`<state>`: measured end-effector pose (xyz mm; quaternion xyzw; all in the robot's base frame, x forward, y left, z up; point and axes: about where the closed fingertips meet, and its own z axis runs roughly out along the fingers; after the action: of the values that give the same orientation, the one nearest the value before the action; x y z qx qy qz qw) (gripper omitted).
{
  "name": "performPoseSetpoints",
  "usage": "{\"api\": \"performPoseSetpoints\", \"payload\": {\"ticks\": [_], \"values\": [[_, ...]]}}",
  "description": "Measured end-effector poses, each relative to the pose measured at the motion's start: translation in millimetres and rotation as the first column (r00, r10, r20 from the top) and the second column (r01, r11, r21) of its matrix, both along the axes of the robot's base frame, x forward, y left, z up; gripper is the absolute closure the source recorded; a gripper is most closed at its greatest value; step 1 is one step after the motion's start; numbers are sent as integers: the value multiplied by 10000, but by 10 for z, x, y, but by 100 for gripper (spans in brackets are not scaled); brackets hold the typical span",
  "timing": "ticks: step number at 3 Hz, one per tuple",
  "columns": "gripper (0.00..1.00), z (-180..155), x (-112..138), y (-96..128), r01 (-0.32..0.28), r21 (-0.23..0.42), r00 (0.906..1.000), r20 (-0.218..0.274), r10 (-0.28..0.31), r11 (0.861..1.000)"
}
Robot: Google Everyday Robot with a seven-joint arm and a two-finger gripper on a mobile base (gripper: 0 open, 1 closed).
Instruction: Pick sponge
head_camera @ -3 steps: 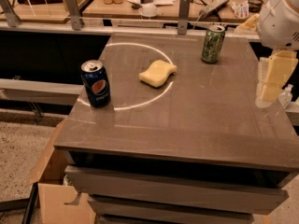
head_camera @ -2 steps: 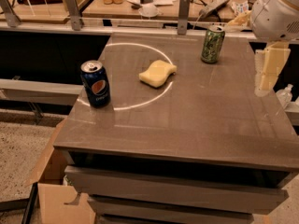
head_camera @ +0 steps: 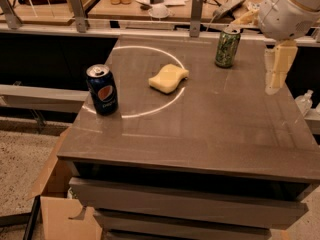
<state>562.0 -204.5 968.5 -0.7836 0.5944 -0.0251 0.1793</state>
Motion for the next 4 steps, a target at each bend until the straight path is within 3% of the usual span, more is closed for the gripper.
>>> {"api": "performPoseSetpoints", "payload": {"ticks": [1, 2, 3, 4], "values": [[0, -41, 126, 104, -788, -196, 9969, 72, 790, 9967], [0, -150, 323, 178, -1725, -292, 9850, -157, 1721, 9846], [0, -258, 570, 294, -2498, -459, 9683, -162, 2493, 9672], [0, -407, 873, 451, -3316, -579, 9433, -61, 3318, 9416]]}}
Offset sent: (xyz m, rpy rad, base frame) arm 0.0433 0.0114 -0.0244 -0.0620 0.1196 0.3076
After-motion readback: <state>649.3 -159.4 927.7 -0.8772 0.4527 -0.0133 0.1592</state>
